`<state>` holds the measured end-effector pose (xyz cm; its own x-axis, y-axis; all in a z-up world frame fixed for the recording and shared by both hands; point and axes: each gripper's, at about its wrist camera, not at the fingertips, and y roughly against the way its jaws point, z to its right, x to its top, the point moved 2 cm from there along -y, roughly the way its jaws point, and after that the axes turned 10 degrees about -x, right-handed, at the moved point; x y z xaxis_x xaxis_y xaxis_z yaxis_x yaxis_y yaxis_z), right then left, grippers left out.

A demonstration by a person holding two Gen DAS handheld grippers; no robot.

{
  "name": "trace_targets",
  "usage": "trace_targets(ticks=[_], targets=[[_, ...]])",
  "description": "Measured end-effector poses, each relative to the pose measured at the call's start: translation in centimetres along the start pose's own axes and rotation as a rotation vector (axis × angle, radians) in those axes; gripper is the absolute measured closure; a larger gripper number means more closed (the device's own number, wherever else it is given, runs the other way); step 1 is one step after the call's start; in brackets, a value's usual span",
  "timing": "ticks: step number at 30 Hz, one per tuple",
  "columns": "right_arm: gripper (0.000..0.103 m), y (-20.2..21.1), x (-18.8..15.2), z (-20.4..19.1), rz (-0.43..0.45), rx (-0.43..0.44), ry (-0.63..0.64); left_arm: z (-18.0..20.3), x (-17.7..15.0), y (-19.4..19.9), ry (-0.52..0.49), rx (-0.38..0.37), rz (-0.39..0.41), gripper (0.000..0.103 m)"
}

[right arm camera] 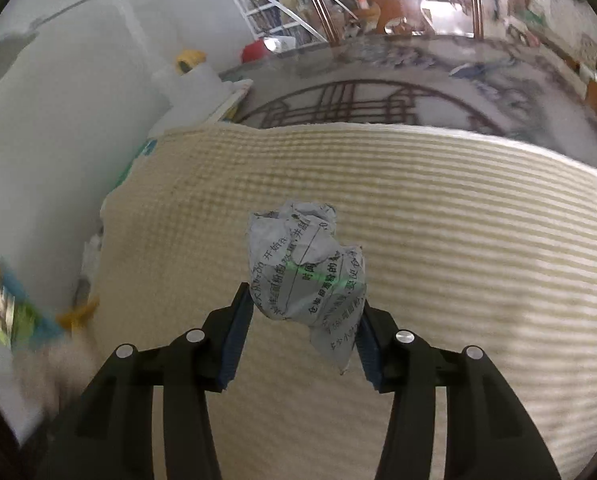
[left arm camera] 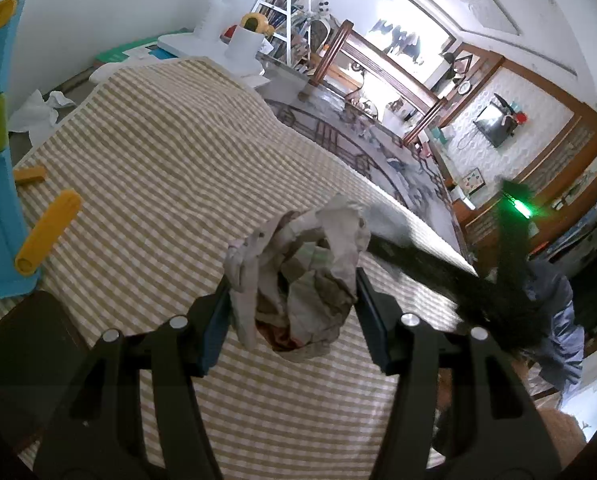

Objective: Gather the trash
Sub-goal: 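Grasp the crumpled printed plastic bag with the right tool, then carry newspaper and plastic bag over the red bin and open both tools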

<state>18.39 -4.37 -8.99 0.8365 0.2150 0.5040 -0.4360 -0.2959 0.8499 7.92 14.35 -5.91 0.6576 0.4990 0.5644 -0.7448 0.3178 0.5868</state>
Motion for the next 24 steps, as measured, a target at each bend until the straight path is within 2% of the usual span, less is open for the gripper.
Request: trace_targets(ticks=[8,12,15,17,19,24], targets=[[0.056,8.4,-7.6,6.0,0.037,-0.059,0.05,2.2,-1.5,-1.5,-0.091,0.035,-0.048,0.049],[0.055,11.8,-10.9,8.6,0.105,-0.111,0.048,3.6,-2.2,-2.0,-0.156,0.059,-0.052,0.049],[0.055,12.9,-13.4,10.9,0.174,-0.172,-0.007,4.6,-2.8,-2.4,-0.204,0.085,-0.046,0.049],[0.055,13.1,-13.5,12.1,0.172,-0.176,-0.073,5.2,-3.1,-2.4,-0.228,0.099,-0.037,0.049],[0.055,13.6,-13.3,13.2,0.193,-0.144,-0.136,5.6,-3.4,-2.5,-0.247,0.106,-0.03,0.049],[0.055,14.4,-12.8,14.2,0.222,-0.176,-0.17,7.2,-4.3,-2.9,-0.312,0.118,-0.032,0.049]])
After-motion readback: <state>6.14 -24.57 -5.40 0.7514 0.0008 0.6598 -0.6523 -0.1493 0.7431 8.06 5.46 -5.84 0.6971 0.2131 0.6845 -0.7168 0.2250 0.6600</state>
